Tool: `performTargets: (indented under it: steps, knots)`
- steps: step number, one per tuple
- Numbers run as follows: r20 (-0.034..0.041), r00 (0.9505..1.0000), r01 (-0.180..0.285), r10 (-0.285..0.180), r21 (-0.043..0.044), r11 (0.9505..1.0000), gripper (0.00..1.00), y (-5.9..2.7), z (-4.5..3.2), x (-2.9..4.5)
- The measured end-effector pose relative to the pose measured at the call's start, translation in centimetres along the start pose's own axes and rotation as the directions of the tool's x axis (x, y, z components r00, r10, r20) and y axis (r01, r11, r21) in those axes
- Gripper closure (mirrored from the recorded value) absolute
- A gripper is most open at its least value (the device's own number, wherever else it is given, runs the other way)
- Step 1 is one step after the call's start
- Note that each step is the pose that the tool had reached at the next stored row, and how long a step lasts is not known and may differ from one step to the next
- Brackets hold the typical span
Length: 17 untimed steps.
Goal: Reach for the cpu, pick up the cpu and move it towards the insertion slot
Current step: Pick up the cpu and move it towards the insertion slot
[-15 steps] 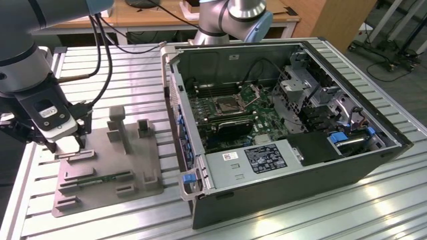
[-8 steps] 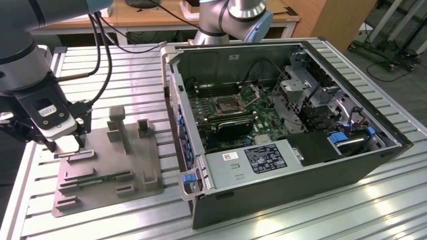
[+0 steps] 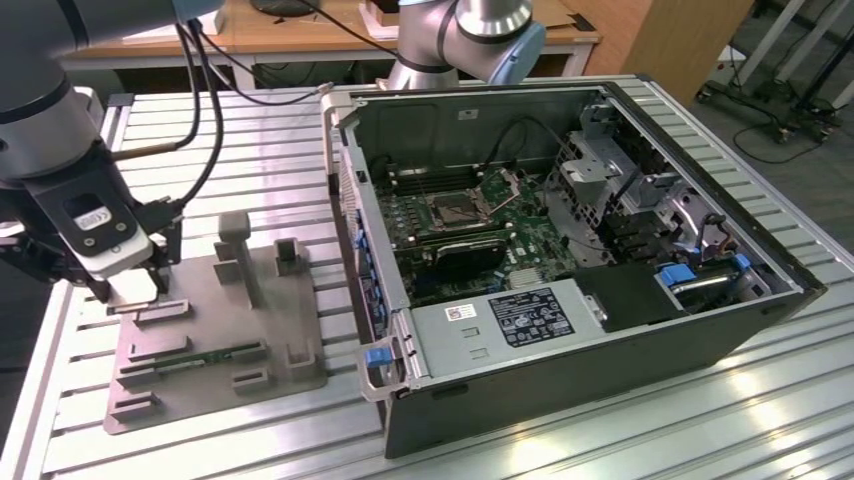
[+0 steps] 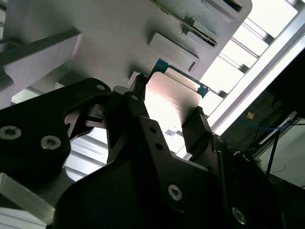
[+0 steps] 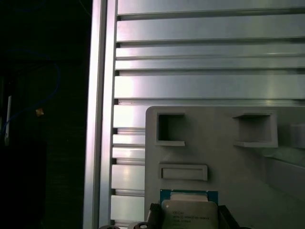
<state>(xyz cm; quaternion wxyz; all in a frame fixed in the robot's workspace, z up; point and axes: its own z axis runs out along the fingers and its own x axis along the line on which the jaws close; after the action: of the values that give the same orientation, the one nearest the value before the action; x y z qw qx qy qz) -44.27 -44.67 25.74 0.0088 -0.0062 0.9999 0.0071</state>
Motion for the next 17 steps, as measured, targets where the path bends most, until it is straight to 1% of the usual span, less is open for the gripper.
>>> performTargets:
  steps: [6, 7, 17]
  knots:
    - [0.0001, 1.0, 0.0, 0.0, -0.0001, 1.0, 0.45, 0.0, -0.27, 0.0]
    - [0.0, 1.0, 0.0, 0.0, 0.0, 1.0, 0.45, 0.01, -0.51, -0.01]
    - [0.0001, 1.0, 0.0, 0.0, -0.0001, 1.0, 0.45, 0.01, -0.96, -0.02]
